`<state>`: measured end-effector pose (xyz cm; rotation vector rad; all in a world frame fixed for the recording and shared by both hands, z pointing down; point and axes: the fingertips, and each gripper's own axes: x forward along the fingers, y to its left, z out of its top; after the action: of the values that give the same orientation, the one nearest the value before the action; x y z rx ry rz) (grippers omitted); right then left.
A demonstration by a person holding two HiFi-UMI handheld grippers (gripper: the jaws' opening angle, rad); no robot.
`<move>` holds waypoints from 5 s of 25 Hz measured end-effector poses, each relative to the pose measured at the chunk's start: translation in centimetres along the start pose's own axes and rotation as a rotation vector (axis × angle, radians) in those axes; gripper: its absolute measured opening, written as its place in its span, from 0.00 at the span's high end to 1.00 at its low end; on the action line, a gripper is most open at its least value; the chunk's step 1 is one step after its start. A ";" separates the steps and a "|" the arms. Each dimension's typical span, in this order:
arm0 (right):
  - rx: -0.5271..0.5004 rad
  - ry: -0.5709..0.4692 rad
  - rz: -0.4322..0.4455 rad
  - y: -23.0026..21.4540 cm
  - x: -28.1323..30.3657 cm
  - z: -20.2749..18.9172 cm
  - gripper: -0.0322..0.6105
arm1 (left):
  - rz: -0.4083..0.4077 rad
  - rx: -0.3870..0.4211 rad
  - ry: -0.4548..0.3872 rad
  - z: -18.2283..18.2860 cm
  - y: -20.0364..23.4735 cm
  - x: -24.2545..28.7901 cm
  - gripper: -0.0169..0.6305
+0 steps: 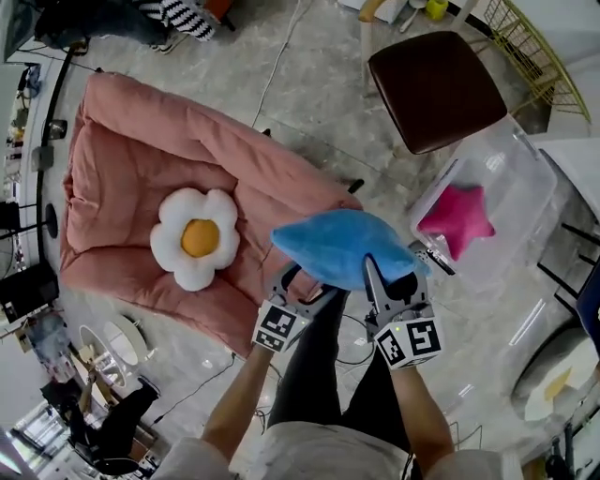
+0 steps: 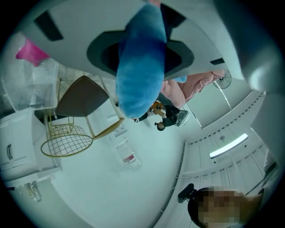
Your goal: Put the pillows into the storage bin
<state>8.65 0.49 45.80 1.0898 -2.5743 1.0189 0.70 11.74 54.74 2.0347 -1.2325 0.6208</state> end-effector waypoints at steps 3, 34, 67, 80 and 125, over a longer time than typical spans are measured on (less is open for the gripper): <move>-0.007 -0.015 -0.030 -2.9 -1.9 1.2 0.64 | -0.042 0.012 0.020 1.1 -2.6 2.4 0.39; -0.051 0.053 -0.515 -47.1 -12.6 4.8 0.63 | -0.292 0.095 0.094 13.3 -24.8 31.6 0.39; -0.258 0.597 -0.598 -52.5 -9.0 -11.8 0.49 | -0.177 0.029 0.088 11.9 -19.4 28.6 0.39; -0.225 0.579 -0.633 -45.1 -11.0 -12.6 0.49 | -0.122 -0.008 0.034 8.4 -12.7 20.8 0.39; -0.571 0.734 0.622 31.8 19.8 -33.6 0.49 | 0.717 -0.695 -0.314 -17.9 28.0 -29.0 0.39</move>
<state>-30.92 26.91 62.13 -0.2215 -2.3162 0.5326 -38.09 32.63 55.00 1.1107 -2.0400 0.1196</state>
